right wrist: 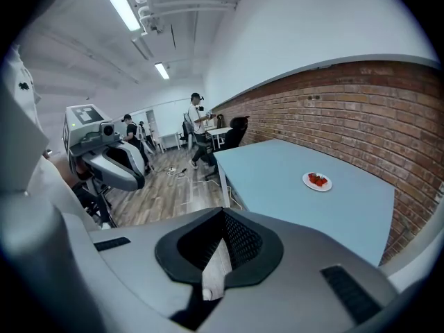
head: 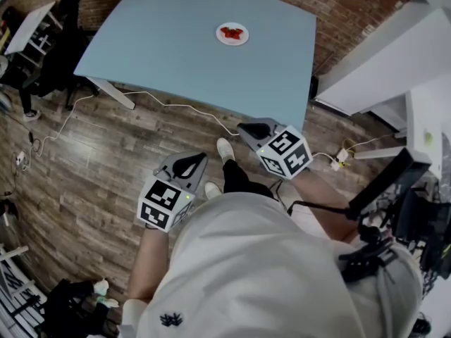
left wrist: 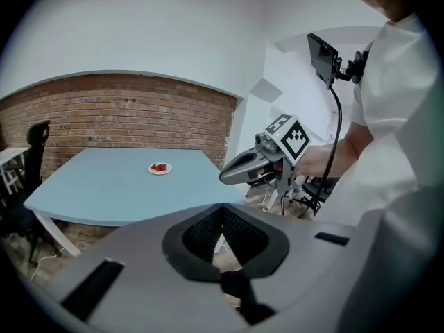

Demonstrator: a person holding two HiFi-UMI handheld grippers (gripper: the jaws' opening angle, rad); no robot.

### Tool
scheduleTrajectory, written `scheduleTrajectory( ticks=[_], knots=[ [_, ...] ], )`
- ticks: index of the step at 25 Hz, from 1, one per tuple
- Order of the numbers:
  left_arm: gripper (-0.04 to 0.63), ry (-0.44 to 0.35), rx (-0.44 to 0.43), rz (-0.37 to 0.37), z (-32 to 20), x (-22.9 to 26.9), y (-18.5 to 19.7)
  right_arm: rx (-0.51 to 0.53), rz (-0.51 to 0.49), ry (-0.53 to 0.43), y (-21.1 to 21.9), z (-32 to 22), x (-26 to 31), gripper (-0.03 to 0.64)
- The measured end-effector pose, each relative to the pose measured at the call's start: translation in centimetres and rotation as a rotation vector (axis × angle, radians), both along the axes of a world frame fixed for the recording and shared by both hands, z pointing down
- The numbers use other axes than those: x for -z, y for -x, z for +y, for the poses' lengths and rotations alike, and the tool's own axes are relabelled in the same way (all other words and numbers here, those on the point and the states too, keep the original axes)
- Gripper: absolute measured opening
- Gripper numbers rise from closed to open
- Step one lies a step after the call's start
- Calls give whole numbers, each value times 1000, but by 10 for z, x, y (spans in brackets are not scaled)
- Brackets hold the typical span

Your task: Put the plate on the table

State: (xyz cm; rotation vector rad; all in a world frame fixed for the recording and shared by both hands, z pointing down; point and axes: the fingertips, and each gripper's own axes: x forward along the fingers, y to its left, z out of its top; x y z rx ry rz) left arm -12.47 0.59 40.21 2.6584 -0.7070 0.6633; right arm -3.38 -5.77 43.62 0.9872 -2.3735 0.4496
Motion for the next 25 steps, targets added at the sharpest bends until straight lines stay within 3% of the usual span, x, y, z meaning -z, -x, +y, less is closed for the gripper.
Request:
scheduleTrajectory(
  ticks=[25],
  knots=[
    [2,19,-41,-6,-2,-7,-11,3,37,-20,-4,3,4,8]
  ],
)
